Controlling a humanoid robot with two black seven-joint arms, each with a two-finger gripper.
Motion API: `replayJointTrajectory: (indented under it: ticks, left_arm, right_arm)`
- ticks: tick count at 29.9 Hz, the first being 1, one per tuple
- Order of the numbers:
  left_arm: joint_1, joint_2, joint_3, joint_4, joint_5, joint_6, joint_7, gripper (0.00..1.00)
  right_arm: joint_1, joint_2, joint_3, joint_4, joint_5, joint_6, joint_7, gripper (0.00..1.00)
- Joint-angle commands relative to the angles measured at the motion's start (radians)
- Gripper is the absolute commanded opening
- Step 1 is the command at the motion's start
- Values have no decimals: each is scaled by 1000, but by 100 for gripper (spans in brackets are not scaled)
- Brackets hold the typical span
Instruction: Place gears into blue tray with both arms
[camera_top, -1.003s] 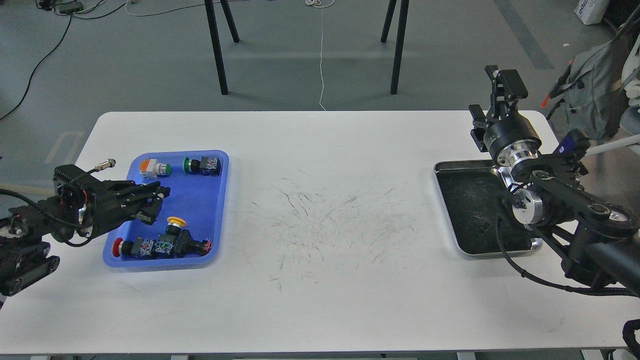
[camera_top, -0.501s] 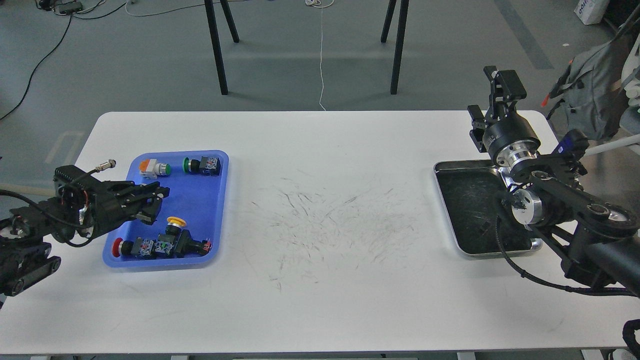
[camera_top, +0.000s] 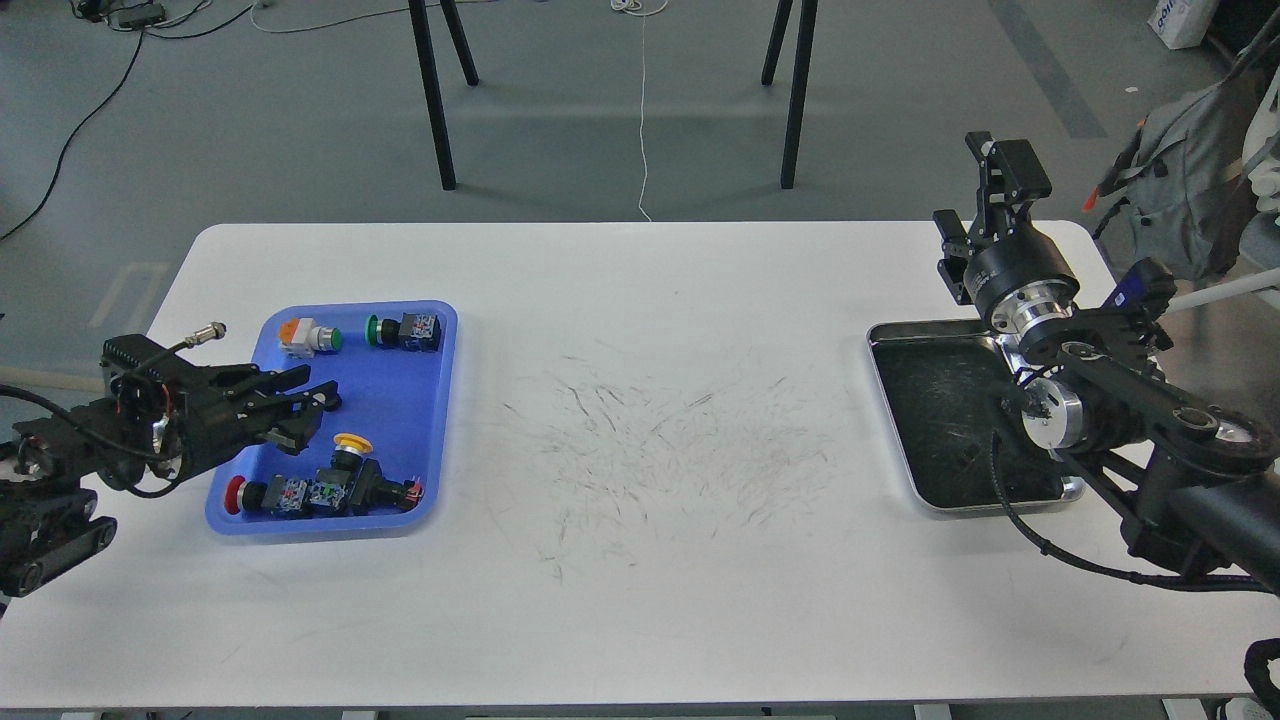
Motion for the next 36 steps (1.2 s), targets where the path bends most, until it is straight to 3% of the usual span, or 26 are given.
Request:
replayJointTrajectory:
  ticks: [1,4,8,11,17,23,26,30,36]
  left_arm:
    - [-11,7,-1,-8,-61,0,0,44]
    - [-31,32,-26,-11,-145,-3,0,45]
    - [-118,60,-55,-29,-279,-21,0,55]
    - [-172,64,-93,-42,-380,-101,0,59]
    - [-200,61,-310,-45,-603,-317,0,74]
    - [-194,21,-460,-46,-693,-414,0,84]
    - [-186,-8,-556,-36,-857,-512,0,88]
    - [-190,-19,-575,-36,-1015,-613,0,100]
    - [-192,-92,-575,-34,-1068,-676,0,100]
  right_arm:
    - [-1,-1,0,0,1,0,0,97]
    - [1,-3,0,1,1,0,0,97]
    - [1,-9,0,17,1,2,0,98]
    - [-1,-14,2,23,3,3,0,98]
    - [-8,-57,2,66,6,5,-2,98]
    - [-33,-142,-4,139,9,11,-8,98]
    - [-57,-181,-15,191,7,17,-14,99]
    - [-54,-268,-116,268,3,45,-20,99]
    - [-48,-434,-204,392,-46,95,-32,99]
